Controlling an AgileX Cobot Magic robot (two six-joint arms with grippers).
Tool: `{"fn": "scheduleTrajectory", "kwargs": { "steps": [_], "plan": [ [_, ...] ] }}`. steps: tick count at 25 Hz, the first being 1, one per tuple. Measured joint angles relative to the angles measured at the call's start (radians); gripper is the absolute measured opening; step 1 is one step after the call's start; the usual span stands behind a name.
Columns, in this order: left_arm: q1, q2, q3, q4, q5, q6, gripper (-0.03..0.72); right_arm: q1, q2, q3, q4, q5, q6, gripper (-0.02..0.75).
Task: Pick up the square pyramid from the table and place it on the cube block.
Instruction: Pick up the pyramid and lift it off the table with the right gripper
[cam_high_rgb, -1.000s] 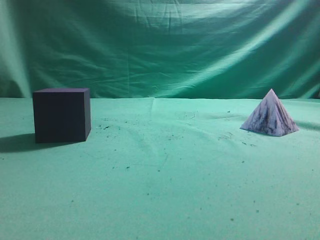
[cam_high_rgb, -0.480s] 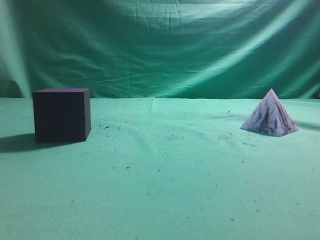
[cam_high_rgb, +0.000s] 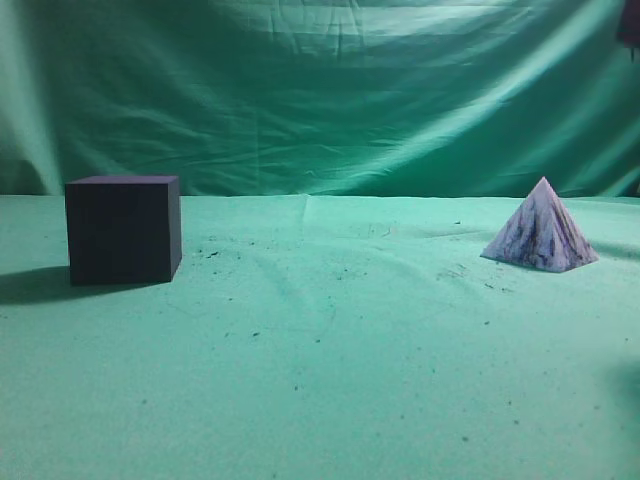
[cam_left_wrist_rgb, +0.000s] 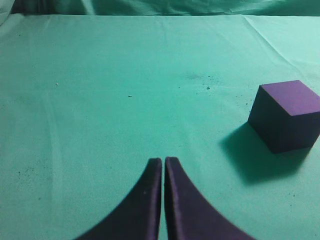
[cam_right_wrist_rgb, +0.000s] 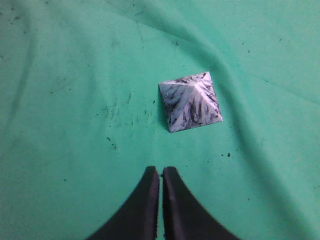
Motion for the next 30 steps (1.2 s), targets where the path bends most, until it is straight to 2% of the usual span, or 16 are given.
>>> {"fn": "scheduleTrajectory", "kwargs": {
  "steps": [1,2,3,5,7,8,10,20,21,24,29,30],
  "plan": [
    [0.0,0.0,0.0,0.0,0.0,0.0,0.0,0.0,0.035,-0.009,-0.002,0.0,0.001,0.065],
    [0.0,0.0,0.0,0.0,0.0,0.0,0.0,0.0,0.068,-0.016,-0.006,-0.002,0.002,0.065],
    [0.0,0.0,0.0,0.0,0.0,0.0,0.0,0.0,0.096,-0.024,-0.006,-0.002,0.004,0.124],
    [0.0,0.0,0.0,0.0,0.0,0.0,0.0,0.0,0.159,-0.042,-0.006,-0.002,0.005,0.268],
    [0.0,0.0,0.0,0.0,0.0,0.0,0.0,0.0,0.217,-0.064,0.003,-0.004,0.005,0.469],
    [0.0,0.0,0.0,0.0,0.0,0.0,0.0,0.0,0.217,-0.064,0.003,-0.004,0.005,0.469],
    [0.0,0.0,0.0,0.0,0.0,0.0,0.0,0.0,0.29,-0.096,0.01,-0.028,0.005,0.642],
    [0.0,0.0,0.0,0.0,0.0,0.0,0.0,0.0,0.533,-0.215,-0.001,-0.093,0.005,0.643],
    [0.0,0.0,0.0,0.0,0.0,0.0,0.0,0.0,0.55,-0.225,-0.007,-0.095,0.005,0.603],
    [0.0,0.0,0.0,0.0,0.0,0.0,0.0,0.0,0.596,-0.243,-0.027,-0.1,0.005,0.602],
    [0.0,0.0,0.0,0.0,0.0,0.0,0.0,0.0,0.625,-0.256,-0.082,-0.1,0.003,0.43],
    [0.0,0.0,0.0,0.0,0.0,0.0,0.0,0.0,0.626,-0.26,-0.094,-0.1,0.002,0.439]
  ]
}}
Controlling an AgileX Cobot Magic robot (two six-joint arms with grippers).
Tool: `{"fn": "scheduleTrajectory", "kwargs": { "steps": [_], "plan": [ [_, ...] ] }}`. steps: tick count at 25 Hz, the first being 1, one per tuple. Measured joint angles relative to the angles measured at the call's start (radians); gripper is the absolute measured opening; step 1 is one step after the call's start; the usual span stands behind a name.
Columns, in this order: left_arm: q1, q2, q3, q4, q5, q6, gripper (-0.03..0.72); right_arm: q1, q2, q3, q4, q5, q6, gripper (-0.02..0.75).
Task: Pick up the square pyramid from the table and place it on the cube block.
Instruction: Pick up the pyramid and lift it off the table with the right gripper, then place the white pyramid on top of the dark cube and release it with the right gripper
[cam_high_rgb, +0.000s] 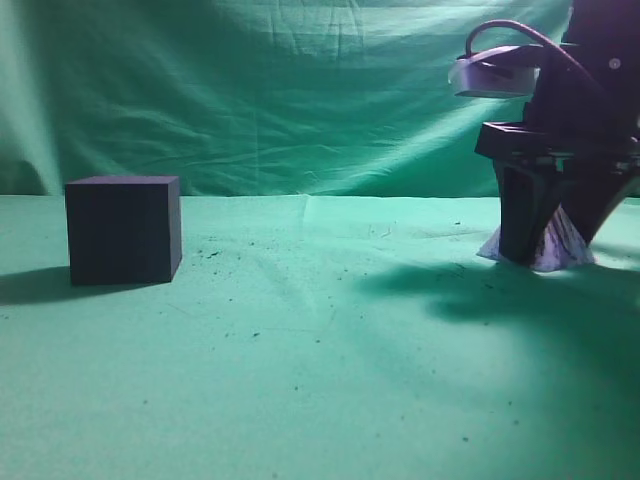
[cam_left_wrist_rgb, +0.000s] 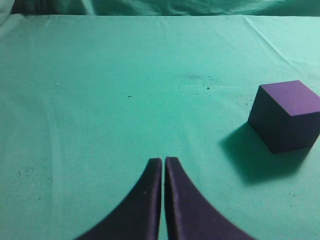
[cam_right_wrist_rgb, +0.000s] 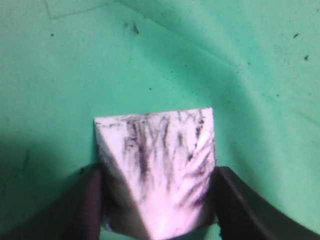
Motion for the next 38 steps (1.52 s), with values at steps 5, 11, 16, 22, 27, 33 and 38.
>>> {"fn": "scheduleTrajectory", "kwargs": {
  "steps": [5,11,16,22,27,33,38],
  "plan": [
    [0.0,0.0,0.0,0.0,-0.001,0.0,0.0,0.007,0.0,-0.007,-0.037,0.013,-0.001,0.377],
    [0.0,0.0,0.0,0.0,-0.001,0.0,0.0,0.008,0.0,-0.044,-0.045,0.063,0.005,0.377],
    [0.0,0.0,0.0,0.0,-0.001,0.0,0.0,0.008,-0.026,-0.109,-0.051,0.147,0.012,0.377],
    [0.0,0.0,0.0,0.0,-0.001,0.0,0.0,0.074,-0.075,-0.242,-0.036,0.266,0.016,0.377],
    [0.0,0.0,0.0,0.0,-0.001,0.0,0.0,0.26,-0.078,-0.403,0.009,0.348,0.049,0.377],
    [0.0,0.0,0.0,0.0,-0.001,0.0,0.0,0.481,0.036,-0.652,0.019,0.444,0.09,0.377],
    [0.0,0.0,0.0,0.0,-0.001,0.0,0.0,0.55,0.215,-0.847,-0.024,0.534,0.097,0.377]
  ]
}}
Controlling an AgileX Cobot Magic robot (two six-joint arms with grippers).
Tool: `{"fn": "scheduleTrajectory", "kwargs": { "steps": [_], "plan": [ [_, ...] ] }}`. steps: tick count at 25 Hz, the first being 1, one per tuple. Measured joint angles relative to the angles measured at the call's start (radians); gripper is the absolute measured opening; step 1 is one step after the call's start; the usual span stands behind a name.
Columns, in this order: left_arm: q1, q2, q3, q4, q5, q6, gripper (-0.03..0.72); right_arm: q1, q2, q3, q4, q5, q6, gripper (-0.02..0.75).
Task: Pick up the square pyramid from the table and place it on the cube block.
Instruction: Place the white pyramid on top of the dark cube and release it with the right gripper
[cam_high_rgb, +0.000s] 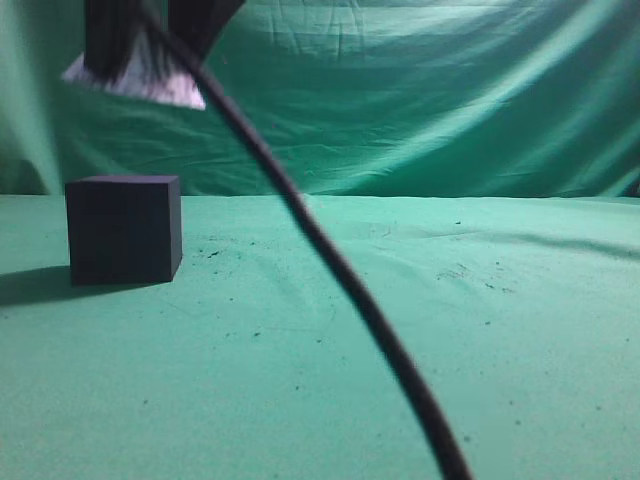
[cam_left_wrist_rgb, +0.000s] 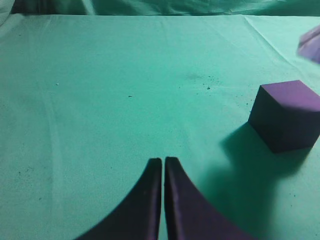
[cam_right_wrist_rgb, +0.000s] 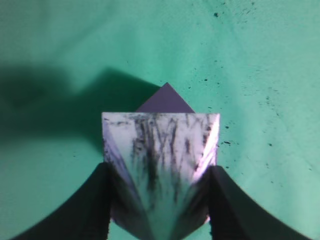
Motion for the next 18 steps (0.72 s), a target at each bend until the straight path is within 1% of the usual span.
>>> {"fn": "scheduleTrajectory", "kwargs": {
  "steps": [3,5,15,16,18],
  "plan": [
    [0.0,0.0,0.0,0.0,0.0,0.0,0.0,0.004,0.075,-0.063,-0.01,0.027,0.0,0.377],
    [0.0,0.0,0.0,0.0,0.0,0.0,0.0,0.004,0.104,-0.075,-0.012,0.027,0.0,0.377],
    [0.0,0.0,0.0,0.0,0.0,0.0,0.0,0.004,0.128,-0.078,-0.005,0.02,0.001,0.377],
    [0.0,0.0,0.0,0.0,0.0,0.0,0.0,0.004,0.128,-0.078,0.001,0.023,0.001,0.462],
    [0.0,0.0,0.0,0.0,0.0,0.0,0.0,0.004,0.126,-0.078,0.004,0.03,0.001,0.582]
  ]
}}
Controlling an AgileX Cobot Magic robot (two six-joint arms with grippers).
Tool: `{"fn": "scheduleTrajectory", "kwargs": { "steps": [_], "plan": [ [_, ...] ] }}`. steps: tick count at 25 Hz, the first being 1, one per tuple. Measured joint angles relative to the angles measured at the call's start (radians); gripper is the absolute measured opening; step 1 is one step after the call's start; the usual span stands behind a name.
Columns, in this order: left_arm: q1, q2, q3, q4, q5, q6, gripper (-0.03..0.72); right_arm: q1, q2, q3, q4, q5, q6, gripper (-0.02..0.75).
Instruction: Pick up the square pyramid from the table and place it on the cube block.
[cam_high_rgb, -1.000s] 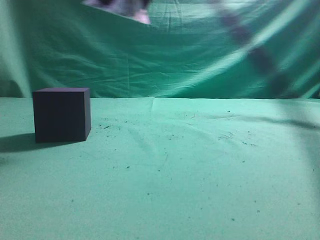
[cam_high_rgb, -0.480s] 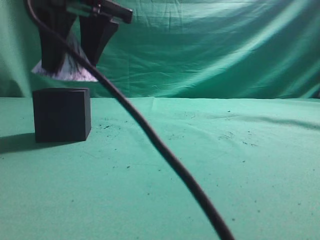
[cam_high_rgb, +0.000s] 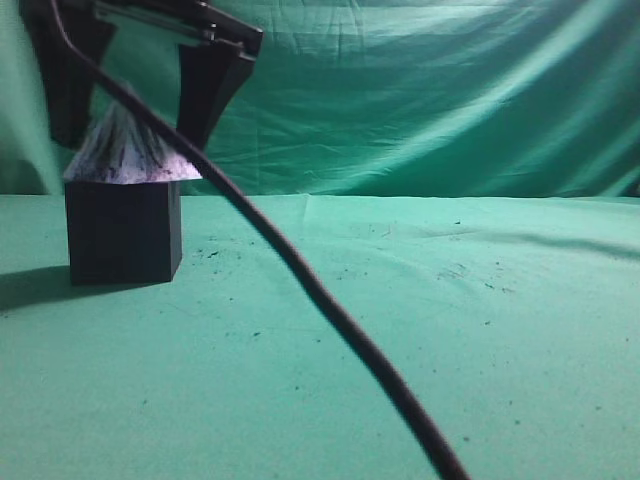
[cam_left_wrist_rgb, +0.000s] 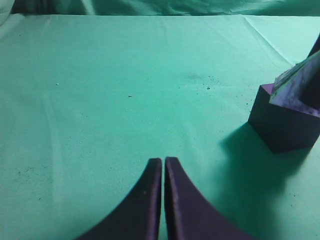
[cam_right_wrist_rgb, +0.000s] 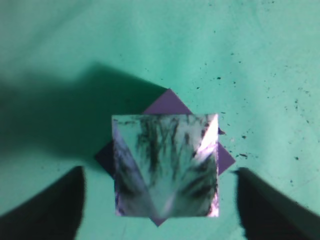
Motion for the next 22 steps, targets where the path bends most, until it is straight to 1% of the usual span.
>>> {"fn": "scheduleTrajectory", "kwargs": {
  "steps": [1,2,7,8,9,11,13,14,16,18,20,22],
  "plan": [
    [0.0,0.0,0.0,0.0,0.0,0.0,0.0,0.0,-0.007,0.0,0.0,0.009,0.0,0.628],
    [0.0,0.0,0.0,0.0,0.0,0.0,0.0,0.0,-0.017,-0.002,0.0,0.019,0.0,0.651],
    [0.0,0.0,0.0,0.0,0.0,0.0,0.0,0.002,-0.11,-0.02,-0.04,0.036,0.0,0.644],
    [0.0,0.0,0.0,0.0,0.0,0.0,0.0,0.002,-0.141,-0.02,-0.06,0.038,0.0,0.555],
    [0.0,0.0,0.0,0.0,0.0,0.0,0.0,0.002,-0.165,-0.02,-0.081,0.04,0.002,0.492],
    [0.0,0.0,0.0,0.0,0.0,0.0,0.0,0.002,-0.226,-0.02,-0.122,0.042,0.03,0.303],
    [0.0,0.0,0.0,0.0,0.0,0.0,0.0,-0.003,-0.288,-0.02,-0.139,0.046,0.08,0.125],
    [0.0,0.0,0.0,0.0,0.0,0.0,0.0,-0.007,-0.317,-0.02,-0.139,0.046,0.094,0.073],
    [0.0,0.0,0.0,0.0,0.0,0.0,0.0,-0.014,-0.392,-0.012,-0.145,0.049,0.115,0.0],
    [0.0,0.0,0.0,0.0,0.0,0.0,0.0,-0.024,-0.475,0.037,-0.149,0.049,0.131,0.0],
    [0.0,0.0,0.0,0.0,0.0,0.0,0.0,-0.03,-0.573,0.122,-0.152,0.049,0.154,0.0],
    [0.0,0.0,0.0,0.0,0.0,0.0,0.0,-0.036,-0.669,0.246,-0.152,0.053,0.186,0.0]
  ]
}}
